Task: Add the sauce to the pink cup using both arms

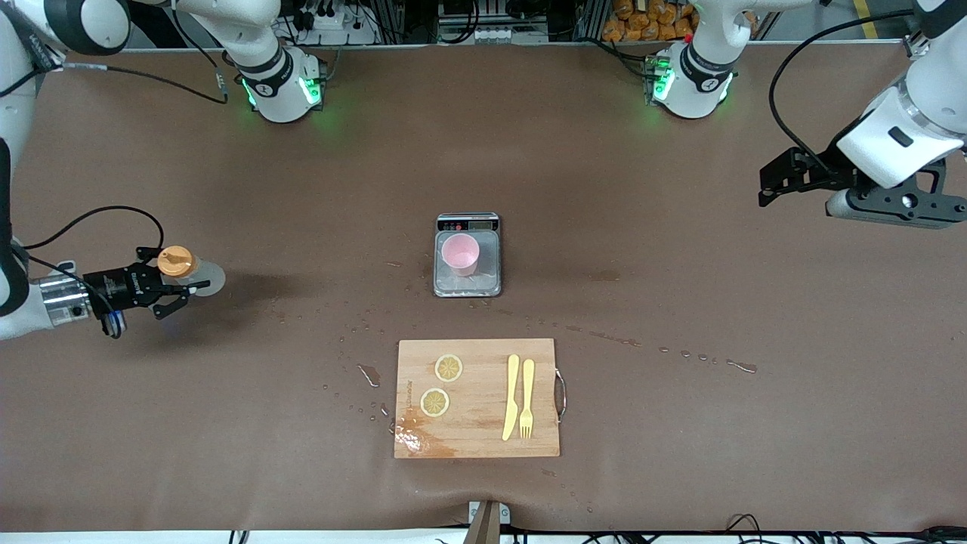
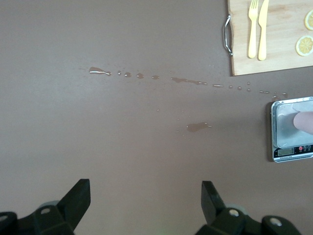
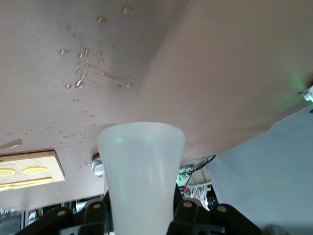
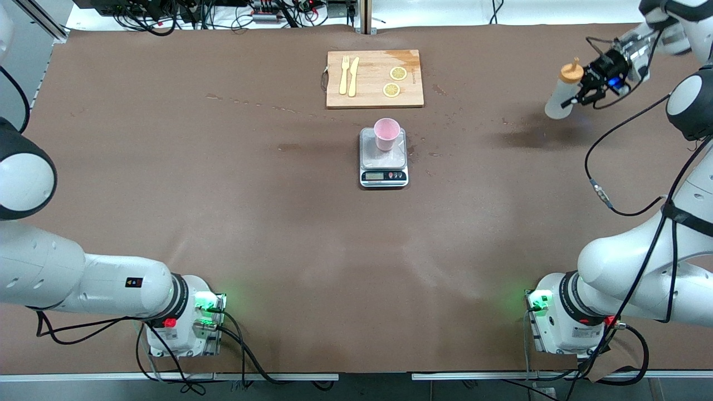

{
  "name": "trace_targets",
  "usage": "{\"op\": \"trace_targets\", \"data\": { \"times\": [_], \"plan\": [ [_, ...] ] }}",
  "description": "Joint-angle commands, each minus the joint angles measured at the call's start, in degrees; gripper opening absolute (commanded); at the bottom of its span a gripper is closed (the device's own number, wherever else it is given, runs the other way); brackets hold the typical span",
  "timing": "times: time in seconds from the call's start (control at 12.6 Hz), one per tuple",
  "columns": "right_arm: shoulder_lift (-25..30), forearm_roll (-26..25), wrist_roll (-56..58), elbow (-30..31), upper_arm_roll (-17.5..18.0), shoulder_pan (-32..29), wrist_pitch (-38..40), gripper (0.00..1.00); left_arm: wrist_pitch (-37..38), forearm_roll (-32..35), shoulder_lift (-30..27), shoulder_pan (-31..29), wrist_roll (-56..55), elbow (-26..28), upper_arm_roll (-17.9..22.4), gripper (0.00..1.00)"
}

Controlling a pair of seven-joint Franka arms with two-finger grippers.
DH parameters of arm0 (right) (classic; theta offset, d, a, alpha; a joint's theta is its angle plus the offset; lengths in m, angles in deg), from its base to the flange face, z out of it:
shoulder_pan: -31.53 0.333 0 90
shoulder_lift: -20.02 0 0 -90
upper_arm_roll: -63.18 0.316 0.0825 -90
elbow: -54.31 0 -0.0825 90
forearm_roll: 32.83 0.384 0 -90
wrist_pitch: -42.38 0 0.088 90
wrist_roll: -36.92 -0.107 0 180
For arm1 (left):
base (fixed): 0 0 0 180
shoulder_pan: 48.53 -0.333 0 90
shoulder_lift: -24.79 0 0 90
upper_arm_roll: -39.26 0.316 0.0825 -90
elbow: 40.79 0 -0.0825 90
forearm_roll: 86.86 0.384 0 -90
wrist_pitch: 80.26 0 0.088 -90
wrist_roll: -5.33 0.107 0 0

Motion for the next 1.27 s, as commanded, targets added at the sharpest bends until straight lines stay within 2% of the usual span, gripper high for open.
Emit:
{"op": "trace_targets", "data": {
  "times": [0.0,0.24,0.71,0.79,0.87,0.95,1.03,1.19],
  "plan": [
    [-2.9,2.2,5.7,0.0,1.2,-3.8,1.3,0.00,-0.2,1.5,0.0,0.9,-1.2,-0.4,-0.1,1.00],
    [-7.3,2.1,13.4,-0.1,1.1,-6.3,0.8,0.00,-0.1,1.5,-0.1,0.7,-1.2,-0.4,-0.1,1.00],
    [-10.3,1.6,15.1,0.0,1.0,-6.9,-2.8,0.00,0.3,1.6,-0.4,0.0,-0.3,0.0,0.1,1.00],
    [-10.4,1.5,15.1,0.0,1.0,-6.9,-2.8,0.11,0.3,2.7,-0.4,-0.1,-0.1,0.0,0.2,1.00],
    [-10.6,1.5,15.1,-0.1,1.0,-7.0,-2.9,0.41,0.3,3.6,-0.4,0.0,0.0,0.1,0.2,1.00],
    [-10.6,1.3,14.5,-0.1,1.0,-6.7,-3.1,0.87,0.3,3.8,-0.4,-0.1,0.1,0.0,0.2,1.00],
    [-10.6,1.2,14.3,-0.3,1.0,-6.5,-3.4,1.00,0.3,3.8,-0.5,-0.1,0.2,0.1,0.2,1.00],
    [-10.5,0.4,14.4,-1.0,0.9,-6.6,-3.4,1.00,0.3,3.8,-0.5,0.0,1.5,0.0,0.2,1.00]
  ]
}}
